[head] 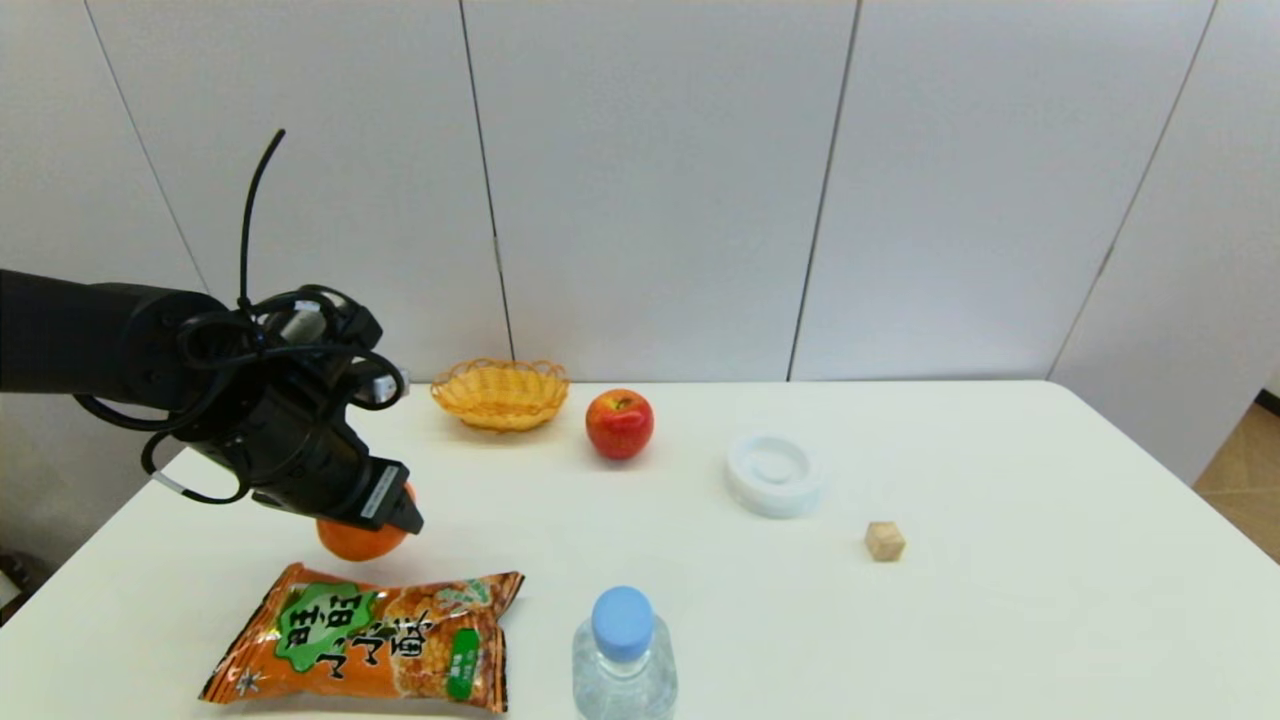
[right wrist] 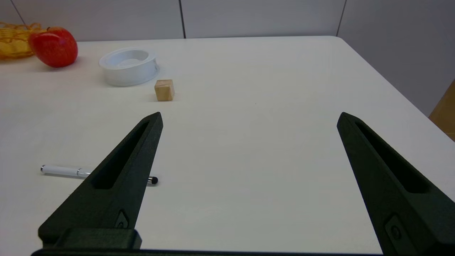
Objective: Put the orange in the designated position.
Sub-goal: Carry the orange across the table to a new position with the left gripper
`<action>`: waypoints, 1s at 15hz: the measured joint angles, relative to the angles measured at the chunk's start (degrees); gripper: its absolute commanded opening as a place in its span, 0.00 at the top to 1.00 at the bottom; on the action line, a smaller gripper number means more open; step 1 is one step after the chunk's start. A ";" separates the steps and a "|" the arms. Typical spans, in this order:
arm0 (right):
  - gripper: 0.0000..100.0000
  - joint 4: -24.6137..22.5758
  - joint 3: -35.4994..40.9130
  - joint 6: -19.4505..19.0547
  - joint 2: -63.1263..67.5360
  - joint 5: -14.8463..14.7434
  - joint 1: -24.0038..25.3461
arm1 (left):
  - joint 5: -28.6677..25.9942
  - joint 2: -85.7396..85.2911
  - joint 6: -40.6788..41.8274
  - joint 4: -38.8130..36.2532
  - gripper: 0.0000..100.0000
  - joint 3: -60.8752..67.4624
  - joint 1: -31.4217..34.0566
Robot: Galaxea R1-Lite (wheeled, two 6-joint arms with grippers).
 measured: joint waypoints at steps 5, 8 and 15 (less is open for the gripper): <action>0.00 0.00 -0.02 0.09 0.00 0.02 0.00 | -0.11 2.36 -0.17 -2.33 1.00 0.13 -1.21; 0.00 0.00 -0.02 0.02 0.00 0.00 0.00 | -0.12 4.18 -0.12 -5.46 1.00 0.00 -1.55; 0.00 0.00 -0.02 0.05 0.00 0.02 0.00 | -0.15 6.58 -0.06 -5.91 1.00 -0.09 -1.96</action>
